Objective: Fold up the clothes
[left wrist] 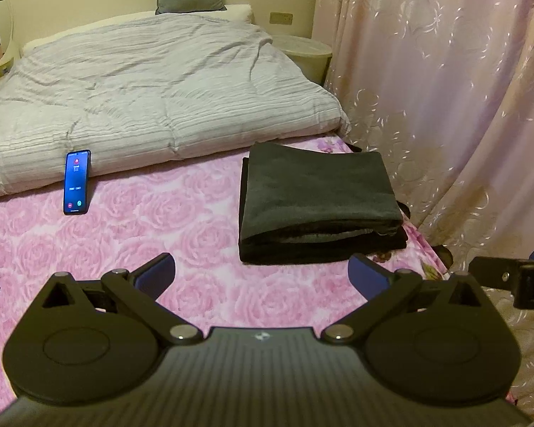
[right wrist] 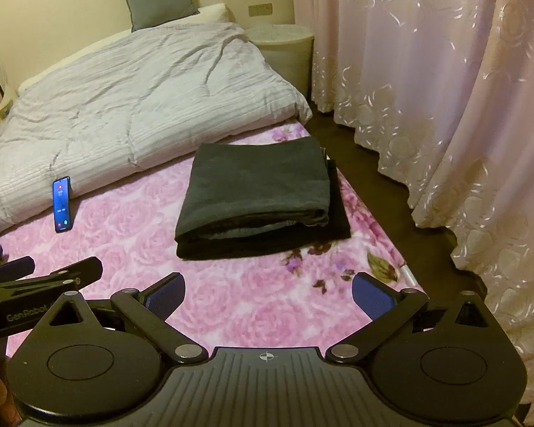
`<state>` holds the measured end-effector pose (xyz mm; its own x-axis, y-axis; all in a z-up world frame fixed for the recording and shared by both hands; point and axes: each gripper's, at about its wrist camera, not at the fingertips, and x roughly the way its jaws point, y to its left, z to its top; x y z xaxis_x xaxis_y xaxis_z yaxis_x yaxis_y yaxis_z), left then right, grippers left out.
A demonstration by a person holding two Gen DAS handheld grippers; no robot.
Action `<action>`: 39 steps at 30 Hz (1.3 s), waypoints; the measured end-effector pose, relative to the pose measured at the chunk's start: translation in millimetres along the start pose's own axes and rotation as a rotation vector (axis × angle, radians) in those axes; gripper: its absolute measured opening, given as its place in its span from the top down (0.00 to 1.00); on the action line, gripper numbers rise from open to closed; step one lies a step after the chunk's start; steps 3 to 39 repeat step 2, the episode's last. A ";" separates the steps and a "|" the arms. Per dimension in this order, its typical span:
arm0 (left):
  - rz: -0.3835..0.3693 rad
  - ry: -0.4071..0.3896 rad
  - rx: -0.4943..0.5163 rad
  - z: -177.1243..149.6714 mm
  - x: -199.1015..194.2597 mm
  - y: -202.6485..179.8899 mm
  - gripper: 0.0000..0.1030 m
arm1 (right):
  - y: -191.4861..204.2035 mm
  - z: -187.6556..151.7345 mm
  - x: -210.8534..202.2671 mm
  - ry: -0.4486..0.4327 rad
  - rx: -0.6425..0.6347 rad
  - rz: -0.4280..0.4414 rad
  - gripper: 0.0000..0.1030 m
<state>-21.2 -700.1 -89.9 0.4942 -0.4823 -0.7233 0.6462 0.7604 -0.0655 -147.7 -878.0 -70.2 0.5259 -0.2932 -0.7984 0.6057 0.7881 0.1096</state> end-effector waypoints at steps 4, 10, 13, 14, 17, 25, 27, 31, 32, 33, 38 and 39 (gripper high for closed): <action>0.003 0.000 0.004 0.7 1.8 -1.4 0.01 | -0.8 1.1 3.1 0.004 0.000 0.003 0.01; 0.003 0.000 0.004 0.7 1.8 -1.4 0.01 | -0.8 1.1 3.1 0.004 0.000 0.003 0.01; 0.003 0.000 0.004 0.7 1.8 -1.4 0.01 | -0.8 1.1 3.1 0.004 0.000 0.003 0.01; 0.003 0.000 0.004 0.7 1.8 -1.4 0.01 | -0.8 1.1 3.1 0.004 0.000 0.003 0.01; 0.003 0.000 0.004 0.7 1.8 -1.4 0.01 | -0.8 1.1 3.1 0.004 0.000 0.003 0.01; 0.003 0.000 0.004 0.7 1.8 -1.4 0.01 | -0.8 1.1 3.1 0.004 0.000 0.003 0.01; 0.003 0.000 0.004 0.7 1.8 -1.4 0.01 | -0.8 1.1 3.1 0.004 0.000 0.003 0.01; 0.003 0.000 0.004 0.7 1.8 -1.4 0.01 | -0.8 1.1 3.1 0.004 0.000 0.003 0.01; 0.003 0.000 0.004 0.7 1.8 -1.4 0.01 | -0.8 1.1 3.1 0.004 0.000 0.003 0.01; 0.003 0.000 0.004 0.7 1.8 -1.4 0.01 | -0.8 1.1 3.1 0.004 0.000 0.003 0.01; 0.003 0.000 0.004 0.7 1.8 -1.4 0.01 | -0.8 1.1 3.1 0.004 0.000 0.003 0.01; 0.003 0.000 0.004 0.7 1.8 -1.4 0.01 | -0.8 1.1 3.1 0.004 0.000 0.003 0.01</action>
